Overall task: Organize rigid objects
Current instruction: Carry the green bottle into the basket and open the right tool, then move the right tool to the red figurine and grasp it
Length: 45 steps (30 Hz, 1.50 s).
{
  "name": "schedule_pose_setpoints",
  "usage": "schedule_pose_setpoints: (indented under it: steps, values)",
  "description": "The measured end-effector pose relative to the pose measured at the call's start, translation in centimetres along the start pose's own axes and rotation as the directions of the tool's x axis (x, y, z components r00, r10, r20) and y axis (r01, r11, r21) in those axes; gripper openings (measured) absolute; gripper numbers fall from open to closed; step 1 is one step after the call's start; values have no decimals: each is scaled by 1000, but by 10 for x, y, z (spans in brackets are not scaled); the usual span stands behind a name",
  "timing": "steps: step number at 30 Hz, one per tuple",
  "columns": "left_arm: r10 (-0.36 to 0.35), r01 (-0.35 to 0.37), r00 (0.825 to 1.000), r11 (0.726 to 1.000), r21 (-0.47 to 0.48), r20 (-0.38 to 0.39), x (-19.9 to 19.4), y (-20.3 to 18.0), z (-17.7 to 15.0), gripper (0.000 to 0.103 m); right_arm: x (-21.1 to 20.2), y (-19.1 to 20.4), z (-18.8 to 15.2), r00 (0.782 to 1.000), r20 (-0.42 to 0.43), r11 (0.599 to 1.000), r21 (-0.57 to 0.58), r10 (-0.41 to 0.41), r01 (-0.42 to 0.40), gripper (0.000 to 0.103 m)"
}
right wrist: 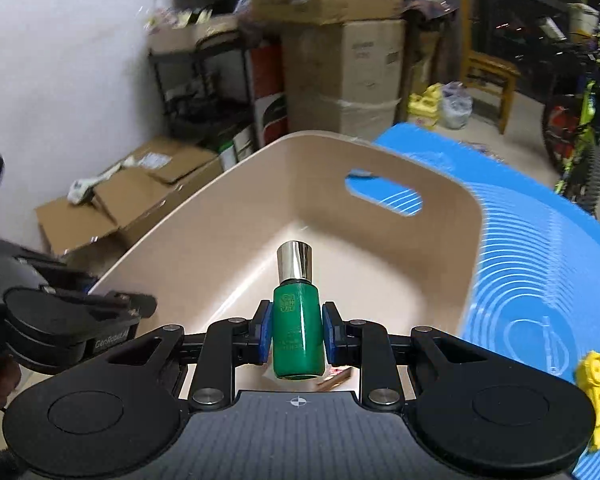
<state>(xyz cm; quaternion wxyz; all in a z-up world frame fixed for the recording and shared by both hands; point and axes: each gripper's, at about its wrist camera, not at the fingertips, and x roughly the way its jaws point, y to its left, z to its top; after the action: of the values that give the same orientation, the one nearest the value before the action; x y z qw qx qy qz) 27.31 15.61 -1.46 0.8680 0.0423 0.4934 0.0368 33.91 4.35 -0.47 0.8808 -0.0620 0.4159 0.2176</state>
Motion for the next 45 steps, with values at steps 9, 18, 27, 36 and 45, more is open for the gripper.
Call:
schedule_pose_setpoints:
  steps: [9, 18, 27, 36, 45]
  values:
    - [0, 0, 1000, 1000, 2, 1, 0, 0, -1, 15, 26, 22, -5, 994, -105, 998, -31, 42, -46, 35]
    - [-7, 7, 1000, 1000, 1, 1, -1, -1, -1, 15, 43, 26, -12, 980, -197, 999, -22, 40, -45, 35]
    - [-15, 15, 1000, 1000, -5, 0, -2, 2, -1, 14, 12, 14, -9, 995, -89, 999, 11, 36, -35, 60]
    - [-16, 16, 1000, 1000, -6, -1, -2, 2, 0, 15, -41, -31, -7, 999, 35, 992, 122, -28, 23, 69]
    - [-16, 16, 1000, 1000, -6, -1, -2, 2, 0, 15, -70, -96, -26, 989, 46, 964, 233, -140, 126, 74]
